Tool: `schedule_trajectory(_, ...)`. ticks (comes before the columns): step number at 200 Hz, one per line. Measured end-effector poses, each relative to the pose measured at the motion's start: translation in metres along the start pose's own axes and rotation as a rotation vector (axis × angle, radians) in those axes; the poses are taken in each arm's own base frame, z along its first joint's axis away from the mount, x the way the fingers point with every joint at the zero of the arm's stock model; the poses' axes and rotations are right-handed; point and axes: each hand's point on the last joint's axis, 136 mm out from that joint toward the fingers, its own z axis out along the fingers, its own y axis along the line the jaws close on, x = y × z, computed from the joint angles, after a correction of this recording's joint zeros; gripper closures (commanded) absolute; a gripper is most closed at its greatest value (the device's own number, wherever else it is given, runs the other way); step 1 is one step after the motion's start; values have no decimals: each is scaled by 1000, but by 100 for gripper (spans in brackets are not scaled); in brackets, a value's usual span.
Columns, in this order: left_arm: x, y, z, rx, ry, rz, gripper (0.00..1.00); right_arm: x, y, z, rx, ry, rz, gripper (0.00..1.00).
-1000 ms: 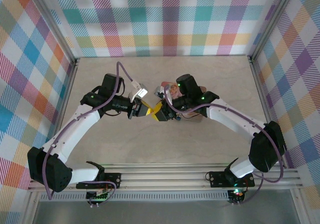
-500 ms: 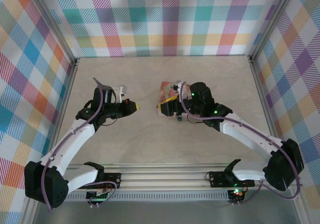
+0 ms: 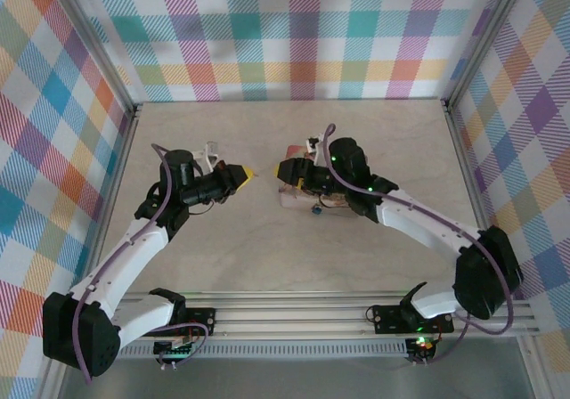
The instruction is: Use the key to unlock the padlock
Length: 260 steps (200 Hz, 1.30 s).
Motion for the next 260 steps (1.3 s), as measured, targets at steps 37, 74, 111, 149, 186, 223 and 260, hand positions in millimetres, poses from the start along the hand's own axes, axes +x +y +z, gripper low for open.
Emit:
schedule_trajectory(37,-1,-15,-6,51,-9,-8,100,4,13,15,-76,52,66,60)
schedule_trajectory(74,-2,-20,-7,70,-13,-4,100,4,32,23,-159,77,97,64)
schedule_trajectory(111,-2,-25,-8,91,-13,0,100,6,43,29,-203,96,117,67)
schedule_trajectory(149,-1,-26,-8,93,-9,-8,100,5,45,36,-233,107,146,79)
schedule_trajectory(186,-4,-26,-11,95,-35,-8,100,4,47,37,-247,115,167,100)
schedule_trajectory(223,-5,-32,-17,113,-56,16,100,2,54,36,-288,105,147,100)
schedule_trajectory(260,3,-22,-21,50,-30,99,81,10,44,35,-262,124,74,100)
